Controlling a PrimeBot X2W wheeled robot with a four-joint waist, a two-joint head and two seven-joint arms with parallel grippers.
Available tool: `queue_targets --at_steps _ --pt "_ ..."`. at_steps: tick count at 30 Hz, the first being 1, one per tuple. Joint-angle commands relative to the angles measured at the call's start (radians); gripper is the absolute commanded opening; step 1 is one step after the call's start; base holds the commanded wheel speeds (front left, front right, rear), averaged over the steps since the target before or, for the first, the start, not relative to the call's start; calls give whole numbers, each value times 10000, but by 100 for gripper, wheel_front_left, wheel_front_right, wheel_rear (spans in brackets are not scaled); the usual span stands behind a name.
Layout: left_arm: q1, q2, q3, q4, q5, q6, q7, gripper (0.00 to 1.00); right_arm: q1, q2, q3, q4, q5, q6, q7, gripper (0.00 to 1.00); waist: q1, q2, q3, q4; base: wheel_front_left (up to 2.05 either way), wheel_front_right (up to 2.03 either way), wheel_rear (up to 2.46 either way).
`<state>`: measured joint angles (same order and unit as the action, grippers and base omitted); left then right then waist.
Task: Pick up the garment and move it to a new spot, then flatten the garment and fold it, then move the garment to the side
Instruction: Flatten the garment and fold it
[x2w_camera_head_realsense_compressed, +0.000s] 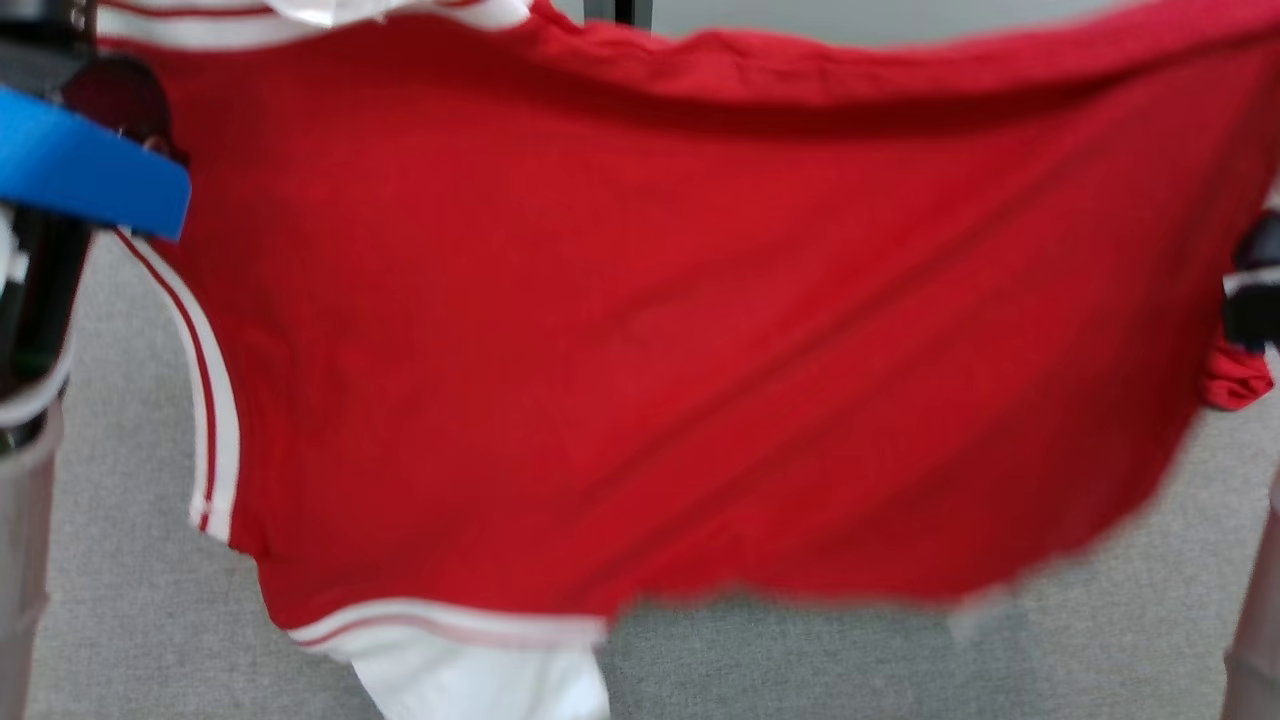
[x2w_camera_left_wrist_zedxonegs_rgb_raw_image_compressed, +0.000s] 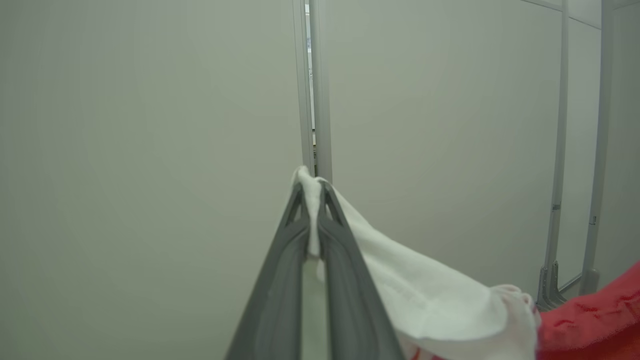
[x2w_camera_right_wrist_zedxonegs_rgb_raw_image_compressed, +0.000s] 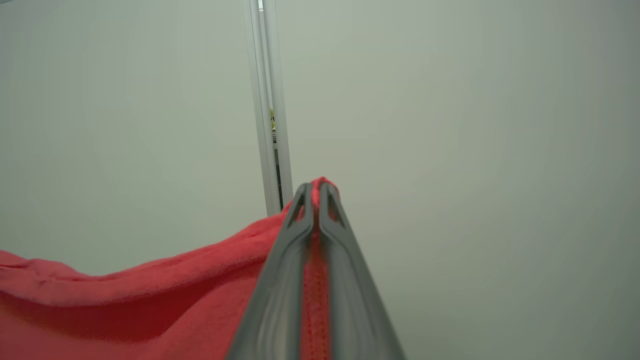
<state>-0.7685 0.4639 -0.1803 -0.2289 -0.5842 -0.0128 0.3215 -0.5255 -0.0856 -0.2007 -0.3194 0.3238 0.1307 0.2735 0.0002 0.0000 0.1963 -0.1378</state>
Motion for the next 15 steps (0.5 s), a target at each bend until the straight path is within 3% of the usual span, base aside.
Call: queue_targets --at_steps 1,3,11,15 --pt "-655 72 -144 484 291 -127 -105 0 -718 -3 36 603 -272 1 -175 0 -2 0 507 298 0 0 0" --pt "-1099 45 -232 891 497 -175 -215 0 -1284 -114 68 1111 -492 1 -335 0 -2 0 662 322 0 0 0" --pt "-4593 -752 -956 4761 1999 -267 -1996 0 -5225 -43 -392 5756 -2557 1 -2161 0 -2 0 1299 510 0 0 0" --pt "-5279 -1437 -949 6166 1898 -210 -3036 0 -6188 115 -638 7510 -3498 1 -2783 0 -2 0 1730 646 0 0 0"
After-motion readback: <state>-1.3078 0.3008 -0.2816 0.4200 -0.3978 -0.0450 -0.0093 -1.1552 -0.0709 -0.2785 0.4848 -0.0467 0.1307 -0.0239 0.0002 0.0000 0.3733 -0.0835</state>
